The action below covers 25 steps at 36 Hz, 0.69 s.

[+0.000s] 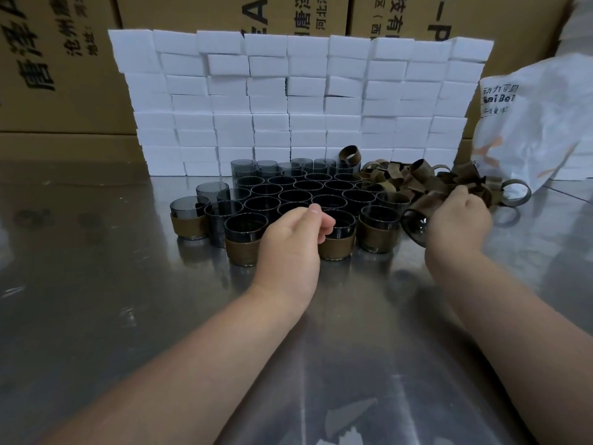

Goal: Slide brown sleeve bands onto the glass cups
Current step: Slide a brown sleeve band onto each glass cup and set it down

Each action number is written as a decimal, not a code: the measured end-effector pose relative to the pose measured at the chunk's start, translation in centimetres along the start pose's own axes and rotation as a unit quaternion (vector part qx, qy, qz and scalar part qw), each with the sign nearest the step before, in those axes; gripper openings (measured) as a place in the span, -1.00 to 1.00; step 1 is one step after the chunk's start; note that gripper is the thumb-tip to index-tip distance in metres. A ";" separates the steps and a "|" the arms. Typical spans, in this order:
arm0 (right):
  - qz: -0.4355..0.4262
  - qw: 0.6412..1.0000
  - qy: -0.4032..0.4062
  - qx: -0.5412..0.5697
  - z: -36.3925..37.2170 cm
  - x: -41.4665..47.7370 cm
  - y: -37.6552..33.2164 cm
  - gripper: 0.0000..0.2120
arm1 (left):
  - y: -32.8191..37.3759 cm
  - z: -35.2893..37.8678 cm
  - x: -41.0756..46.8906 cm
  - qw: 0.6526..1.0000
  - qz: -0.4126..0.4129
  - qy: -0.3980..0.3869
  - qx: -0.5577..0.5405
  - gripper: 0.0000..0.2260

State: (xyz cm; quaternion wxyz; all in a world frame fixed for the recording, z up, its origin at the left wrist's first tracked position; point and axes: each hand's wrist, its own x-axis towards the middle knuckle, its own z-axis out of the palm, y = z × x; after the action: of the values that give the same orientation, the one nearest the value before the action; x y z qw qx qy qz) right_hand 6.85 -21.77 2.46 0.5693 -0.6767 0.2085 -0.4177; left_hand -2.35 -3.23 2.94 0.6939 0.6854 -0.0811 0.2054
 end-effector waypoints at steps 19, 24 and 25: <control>-0.150 0.977 -0.110 -0.101 0.5 -2.2 0.9 -0.74 | -0.5 0.1 0.1 0.999 0.015 -0.024 0.024 -0.69; -0.053 0.990 -0.131 0.002 0.6 -1.6 1.1 -0.84 | -0.9 0.1 0.2 0.999 0.012 -0.032 0.040 -0.70; -0.036 0.990 -0.132 0.011 0.7 -1.5 1.3 -0.84 | -1.0 0.0 0.3 0.998 0.010 -0.035 0.042 -0.70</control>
State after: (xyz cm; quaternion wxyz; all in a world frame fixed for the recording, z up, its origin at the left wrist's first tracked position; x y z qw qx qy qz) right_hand 6.80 -20.54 0.76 0.5842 -0.7266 0.1023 -0.3468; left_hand -1.71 -3.20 2.17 0.6589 0.7200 -0.1039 0.1916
